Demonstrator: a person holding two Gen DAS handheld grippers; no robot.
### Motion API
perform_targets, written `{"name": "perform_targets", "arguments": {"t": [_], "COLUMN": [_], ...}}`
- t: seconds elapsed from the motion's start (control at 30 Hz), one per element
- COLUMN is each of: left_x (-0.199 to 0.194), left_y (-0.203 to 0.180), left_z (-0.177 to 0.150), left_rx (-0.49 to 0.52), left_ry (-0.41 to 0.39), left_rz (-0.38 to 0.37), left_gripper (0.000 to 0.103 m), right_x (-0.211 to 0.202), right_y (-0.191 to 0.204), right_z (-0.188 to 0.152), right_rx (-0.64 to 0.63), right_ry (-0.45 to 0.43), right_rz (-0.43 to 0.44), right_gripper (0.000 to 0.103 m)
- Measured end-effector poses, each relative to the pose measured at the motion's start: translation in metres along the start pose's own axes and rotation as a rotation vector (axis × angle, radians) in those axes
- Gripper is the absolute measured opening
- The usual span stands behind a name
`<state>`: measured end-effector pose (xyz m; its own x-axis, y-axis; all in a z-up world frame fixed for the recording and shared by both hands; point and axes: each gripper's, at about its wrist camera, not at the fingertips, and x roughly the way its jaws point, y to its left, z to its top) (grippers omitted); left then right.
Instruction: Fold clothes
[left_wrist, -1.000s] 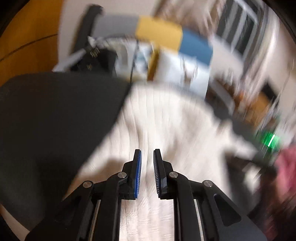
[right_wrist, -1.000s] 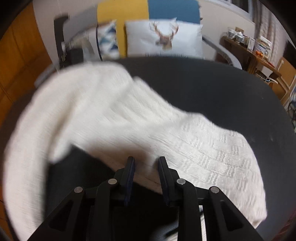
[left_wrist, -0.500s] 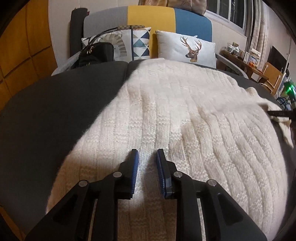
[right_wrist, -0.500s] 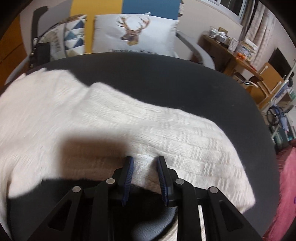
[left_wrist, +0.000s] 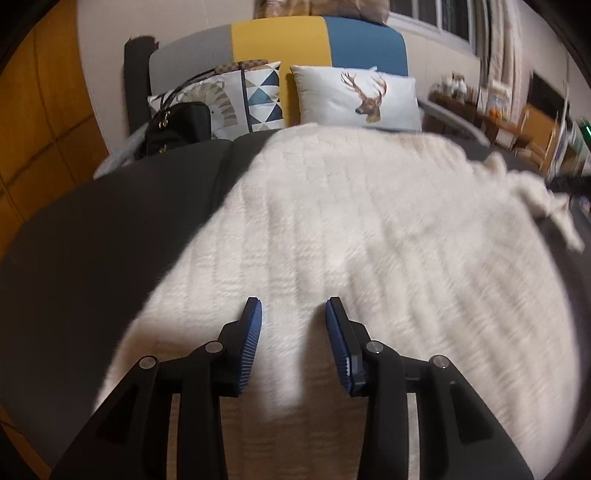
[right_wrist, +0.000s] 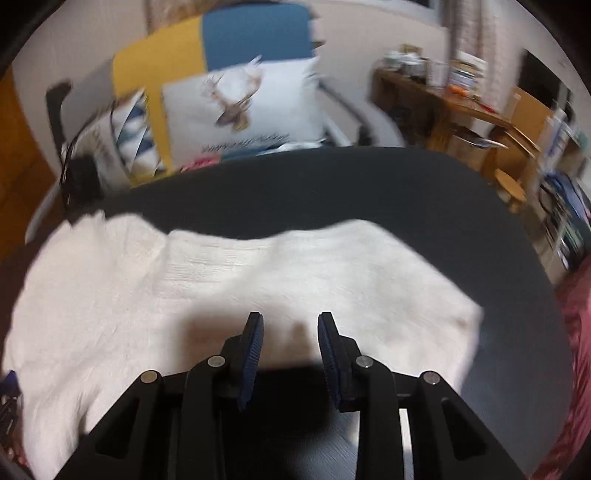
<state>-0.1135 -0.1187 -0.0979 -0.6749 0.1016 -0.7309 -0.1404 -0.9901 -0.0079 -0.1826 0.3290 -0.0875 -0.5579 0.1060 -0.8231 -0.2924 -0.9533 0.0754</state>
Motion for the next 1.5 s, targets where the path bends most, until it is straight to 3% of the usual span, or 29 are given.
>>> {"name": "perform_targets", "arguments": {"t": [0.1, 0.2, 0.33, 0.4, 0.57, 0.7, 0.8, 0.83, 0.9, 1.0, 1.2, 1.3, 1.4, 1.47, 1.5], "left_x": [-0.002, 0.009, 0.019, 0.02, 0.014, 0.028, 0.048, 0.052, 0.059, 0.06, 0.061, 0.063, 0.064, 0.064, 0.064], "left_y": [-0.004, -0.014, -0.024, -0.025, -0.048, -0.086, -0.11, -0.115, -0.125, -0.122, -0.114, -0.115, -0.116, -0.116, -0.116], "left_z": [0.008, 0.008, 0.009, 0.018, 0.042, 0.056, 0.053, 0.05, 0.045, 0.045, 0.044, 0.045, 0.045, 0.045, 0.045], "left_rx": [-0.043, -0.021, -0.017, -0.044, -0.017, 0.093, 0.176, 0.197, 0.237, 0.223, 0.173, 0.178, 0.18, 0.183, 0.183], "left_ry": [-0.028, -0.003, 0.005, 0.008, -0.05, -0.035, 0.022, 0.027, 0.038, 0.047, 0.052, 0.048, 0.045, 0.044, 0.043], "left_rz": [-0.038, -0.039, -0.029, -0.049, -0.136, -0.132, -0.11, -0.095, -0.065, -0.062, -0.091, -0.085, -0.081, -0.079, -0.078], "left_gripper": [0.039, 0.039, 0.039, 0.039, 0.039, 0.04, 0.04, 0.04, 0.045, 0.053, 0.057, 0.057, 0.057, 0.057, 0.057], "right_x": [-0.018, -0.014, 0.003, 0.012, 0.018, 0.019, 0.023, 0.024, 0.024, 0.017, -0.027, -0.056, -0.068, -0.052, -0.037], "right_y": [-0.039, -0.078, -0.121, -0.135, -0.142, -0.132, -0.115, -0.105, -0.087, -0.066, -0.028, -0.013, 0.01, 0.016, 0.015], "right_z": [-0.02, -0.035, -0.044, -0.049, -0.054, -0.046, -0.045, -0.045, -0.042, -0.034, 0.001, 0.02, 0.017, -0.003, -0.016], "right_rx": [0.062, 0.127, 0.306, 0.389, 0.421, 0.35, 0.264, 0.199, 0.08, -0.04, -0.391, -0.552, -0.687, -0.758, -0.776], "right_ry": [0.031, 0.069, 0.126, 0.157, 0.127, 0.143, 0.156, 0.161, 0.175, 0.162, -0.011, -0.17, -0.284, -0.225, -0.15], "right_rz": [-0.059, -0.098, 0.016, 0.023, 0.104, 0.073, 0.072, 0.031, 0.0, -0.071, -0.388, -0.564, -0.647, -0.661, -0.646], "right_gripper": [0.03, 0.03, 0.031, 0.031, 0.032, 0.032, 0.036, 0.033, 0.012, 0.009, 0.009, 0.009, 0.009, 0.01, 0.011]}}
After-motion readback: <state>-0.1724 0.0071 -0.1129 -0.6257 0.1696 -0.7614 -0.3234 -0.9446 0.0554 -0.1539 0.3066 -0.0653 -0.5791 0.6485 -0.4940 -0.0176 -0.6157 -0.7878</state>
